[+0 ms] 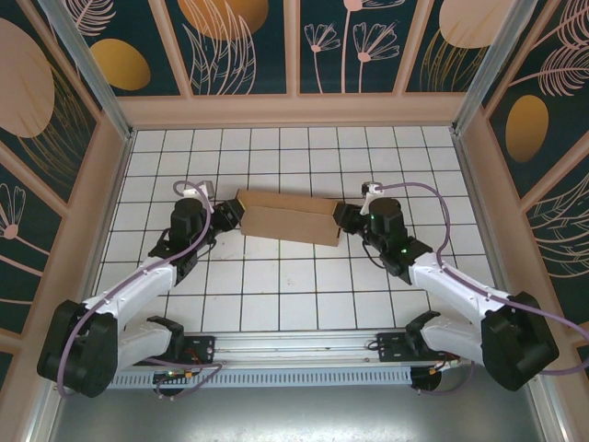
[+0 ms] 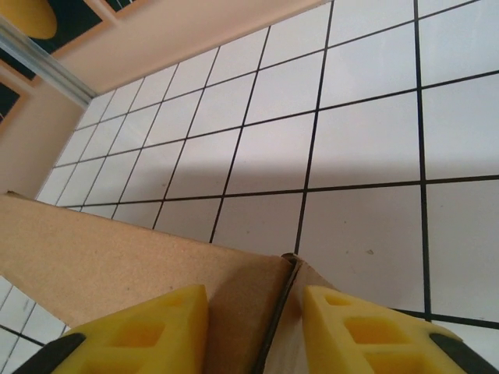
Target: Fold the paper box
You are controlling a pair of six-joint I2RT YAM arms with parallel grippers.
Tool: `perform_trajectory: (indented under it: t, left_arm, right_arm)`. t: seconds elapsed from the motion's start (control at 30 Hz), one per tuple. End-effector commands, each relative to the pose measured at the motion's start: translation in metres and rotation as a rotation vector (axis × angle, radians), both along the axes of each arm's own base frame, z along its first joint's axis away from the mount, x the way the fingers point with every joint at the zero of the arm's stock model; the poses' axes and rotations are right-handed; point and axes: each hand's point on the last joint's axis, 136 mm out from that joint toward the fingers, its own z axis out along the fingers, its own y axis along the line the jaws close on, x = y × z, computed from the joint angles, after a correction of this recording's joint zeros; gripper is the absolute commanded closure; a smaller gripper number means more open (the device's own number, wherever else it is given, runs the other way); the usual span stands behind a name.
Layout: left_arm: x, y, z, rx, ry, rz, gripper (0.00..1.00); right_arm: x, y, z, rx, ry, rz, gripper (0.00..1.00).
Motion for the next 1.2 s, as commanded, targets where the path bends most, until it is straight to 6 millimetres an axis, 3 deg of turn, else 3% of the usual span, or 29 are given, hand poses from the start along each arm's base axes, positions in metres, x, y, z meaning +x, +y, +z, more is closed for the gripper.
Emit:
perform_trajectory:
  t: [0.0, 0.2, 0.37, 0.5, 0.7, 0.8, 0.97, 1.07, 1.17]
  left_arm:
    - [-0.028, 0.017, -0.072, 0.100, 0.252, 0.029, 0.69]
    - [-0.022, -0.008, 0.002, -0.053, 0.027, -0.081, 0.73]
    - [-0.022, -0.027, 0.042, -0.169, -0.059, -0.175, 0.73]
    - [-0.016, -0.022, 0.066, -0.188, -0.154, -0.142, 0.75]
    - [0.010, -0.022, 0.080, -0.201, -0.223, -0.091, 0.78]
    - [0.030, -0.025, 0.091, -0.184, -0.289, -0.074, 0.78]
    - [0.070, -0.037, 0.097, -0.143, -0.348, -0.075, 0.76]
    - [0.087, -0.043, 0.090, -0.102, -0.371, -0.079, 0.75]
    - [0.090, -0.045, 0.072, -0.088, -0.360, -0.092, 0.74]
  right_arm:
    - [-0.039, -0.020, -0.086, -0.165, 0.279, 0.000, 0.68]
    - [-0.024, 0.006, -0.017, 0.006, 0.213, 0.064, 0.60]
    - [-0.014, 0.039, 0.024, 0.185, 0.218, 0.142, 0.57]
    - [-0.001, 0.053, 0.058, 0.254, 0.155, 0.174, 0.59]
    - [0.044, 0.043, 0.095, 0.285, 0.065, 0.153, 0.60]
    - [0.070, 0.039, 0.104, 0.314, 0.027, 0.158, 0.62]
    - [0.108, 0.032, 0.102, 0.309, -0.043, 0.184, 0.63]
    - [0.120, 0.031, 0.092, 0.293, -0.082, 0.210, 0.63]
    - [0.119, 0.030, 0.074, 0.260, -0.109, 0.227, 0.63]
